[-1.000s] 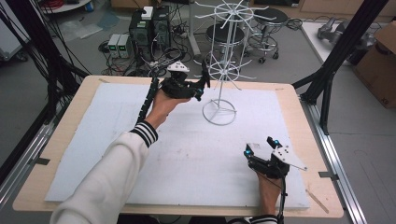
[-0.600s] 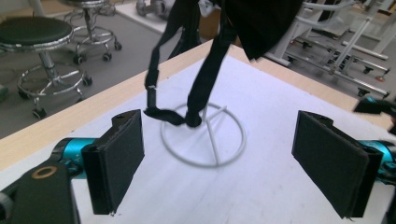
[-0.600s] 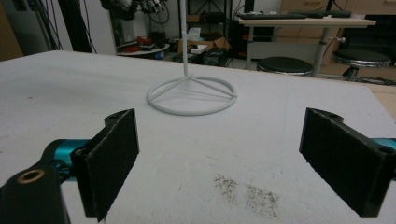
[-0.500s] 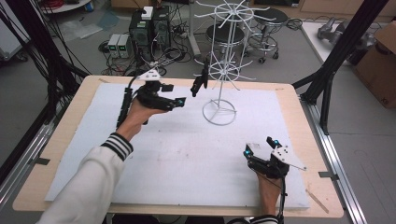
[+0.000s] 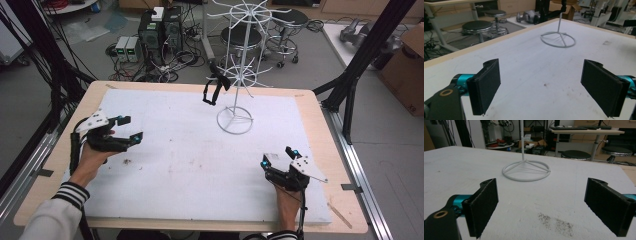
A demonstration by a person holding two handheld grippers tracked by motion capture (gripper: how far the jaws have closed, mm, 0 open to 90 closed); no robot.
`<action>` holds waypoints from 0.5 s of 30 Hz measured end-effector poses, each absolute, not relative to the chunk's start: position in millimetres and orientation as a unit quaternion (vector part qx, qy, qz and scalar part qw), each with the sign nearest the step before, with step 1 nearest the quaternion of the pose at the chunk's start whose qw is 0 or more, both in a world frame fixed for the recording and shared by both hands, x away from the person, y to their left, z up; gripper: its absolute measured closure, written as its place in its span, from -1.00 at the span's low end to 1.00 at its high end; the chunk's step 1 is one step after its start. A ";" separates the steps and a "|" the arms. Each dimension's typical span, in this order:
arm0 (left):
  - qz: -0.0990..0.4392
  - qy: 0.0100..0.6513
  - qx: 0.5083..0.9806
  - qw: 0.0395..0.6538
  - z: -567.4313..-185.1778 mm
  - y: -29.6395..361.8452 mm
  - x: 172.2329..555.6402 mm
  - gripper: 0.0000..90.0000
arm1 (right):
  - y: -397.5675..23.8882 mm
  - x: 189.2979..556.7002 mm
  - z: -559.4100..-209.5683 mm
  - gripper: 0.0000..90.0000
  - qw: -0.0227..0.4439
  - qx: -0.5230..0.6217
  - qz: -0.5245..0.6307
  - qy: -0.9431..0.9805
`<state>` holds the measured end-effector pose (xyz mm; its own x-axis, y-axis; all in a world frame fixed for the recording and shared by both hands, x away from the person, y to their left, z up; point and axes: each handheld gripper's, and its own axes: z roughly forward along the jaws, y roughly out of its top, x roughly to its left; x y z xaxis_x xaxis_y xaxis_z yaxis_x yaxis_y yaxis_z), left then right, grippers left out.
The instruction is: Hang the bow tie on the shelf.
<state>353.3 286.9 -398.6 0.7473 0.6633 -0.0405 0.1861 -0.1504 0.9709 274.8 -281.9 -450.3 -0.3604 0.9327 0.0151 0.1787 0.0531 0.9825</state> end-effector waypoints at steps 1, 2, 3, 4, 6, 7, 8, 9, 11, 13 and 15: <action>0.205 0.291 0.730 0.583 -398.6 286.9 353.3 -0.64 | -281.9 274.8 -450.3 -0.76 0.356 0.439 0.530 0.632; 0.212 0.295 0.720 0.591 -404.3 295.9 346.4 -0.64 | -281.4 274.7 -450.3 -0.76 0.359 0.437 0.529 0.633; 0.212 0.295 0.720 0.591 -404.3 295.9 346.4 -0.64 | -281.4 274.7 -450.3 -0.76 0.359 0.437 0.529 0.633; 0.222 0.300 0.708 0.599 -411.4 304.9 337.8 -0.64 | -280.5 274.3 -450.3 -0.76 0.359 0.437 0.527 0.634; 0.226 0.301 0.702 0.605 -414.5 308.0 333.9 -0.64 | -280.6 274.3 -450.3 -0.76 0.358 0.437 0.527 0.634; 0.228 0.303 0.695 0.611 -417.3 310.5 330.4 -0.64 | -280.6 274.3 -450.3 -0.76 0.358 0.438 0.528 0.634; 0.230 0.309 0.688 0.615 -418.9 312.8 327.7 -0.64 | -280.8 274.3 -450.3 -0.76 0.357 0.438 0.528 0.634; 0.234 0.309 0.678 0.625 -420.9 314.5 324.6 -0.64 | -280.8 274.3 -450.3 -0.76 0.357 0.438 0.528 0.634; 0.240 0.312 0.665 0.634 -424.6 315.5 318.2 -0.64 | -280.8 274.4 -450.3 -0.76 0.357 0.439 0.527 0.634; 0.259 0.314 0.652 0.640 -432.6 314.2 311.0 -0.64 | -280.6 274.4 -450.3 -0.76 0.359 0.439 0.526 0.634; 0.267 0.317 0.644 0.643 -442.2 313.0 305.8 -0.64 | -280.4 274.3 -450.3 -0.76 0.360 0.438 0.525 0.634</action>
<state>305.8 313.0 -442.2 0.6562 0.7519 -0.0633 0.0637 0.0284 0.9976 274.3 -280.4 -450.3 -0.3569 0.9341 0.0036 0.1773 0.0640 0.9821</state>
